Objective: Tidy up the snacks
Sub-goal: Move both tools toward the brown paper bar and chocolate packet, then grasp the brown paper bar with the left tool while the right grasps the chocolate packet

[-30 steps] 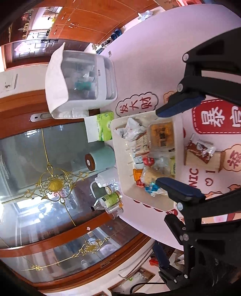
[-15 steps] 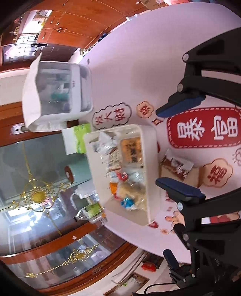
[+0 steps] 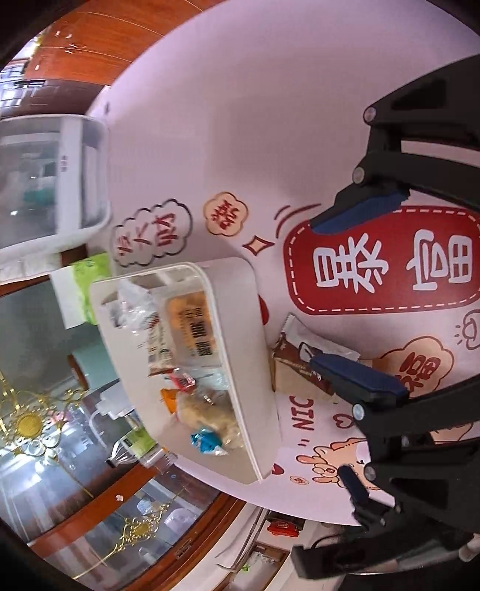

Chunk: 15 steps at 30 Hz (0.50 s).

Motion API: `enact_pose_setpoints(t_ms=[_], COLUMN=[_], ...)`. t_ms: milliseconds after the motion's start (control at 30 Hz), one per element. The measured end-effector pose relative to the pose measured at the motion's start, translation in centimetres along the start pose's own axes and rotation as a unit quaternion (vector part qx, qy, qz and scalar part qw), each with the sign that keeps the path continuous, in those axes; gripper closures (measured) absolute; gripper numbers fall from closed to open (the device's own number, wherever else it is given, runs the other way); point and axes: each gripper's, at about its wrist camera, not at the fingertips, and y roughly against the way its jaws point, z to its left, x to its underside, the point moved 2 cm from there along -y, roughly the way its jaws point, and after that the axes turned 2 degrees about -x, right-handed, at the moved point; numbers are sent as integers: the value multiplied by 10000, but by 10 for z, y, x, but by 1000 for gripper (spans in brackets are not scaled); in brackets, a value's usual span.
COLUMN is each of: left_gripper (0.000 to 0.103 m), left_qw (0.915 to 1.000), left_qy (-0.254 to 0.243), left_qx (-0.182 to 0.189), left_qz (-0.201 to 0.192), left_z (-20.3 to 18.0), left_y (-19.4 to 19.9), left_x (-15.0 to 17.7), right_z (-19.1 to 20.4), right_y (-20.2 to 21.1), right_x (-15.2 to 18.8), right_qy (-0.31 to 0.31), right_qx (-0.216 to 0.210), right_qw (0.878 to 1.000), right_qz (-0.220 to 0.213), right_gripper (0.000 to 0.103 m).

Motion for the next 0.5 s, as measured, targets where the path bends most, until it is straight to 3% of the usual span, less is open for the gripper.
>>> enact_pose_setpoints(t_ms=[200,367,433,500], left_gripper=[10,12,31,42], left_qw=[9993,9997,9994,9993], left_qy=[42,-217,-217,-219], left_qx=[229,-137,-226,-206], left_qz=[293,30,-125,-206], left_z=[-15,-21,-16,-10], left_y=[-29,-33,-31,-27], left_x=[5,4,2,-1], right_z=[3,14,20,25], right_y=[-26,-46,-53,-61], right_x=[-2,-3,-3,-3], right_qy=[-61,-23,-17,-17], right_qx=[-134,-265,-323,-398], right_qw=[9996,9986,9981,9973], right_qz=[244,446,532,620], right_gripper=[35,35,35,35])
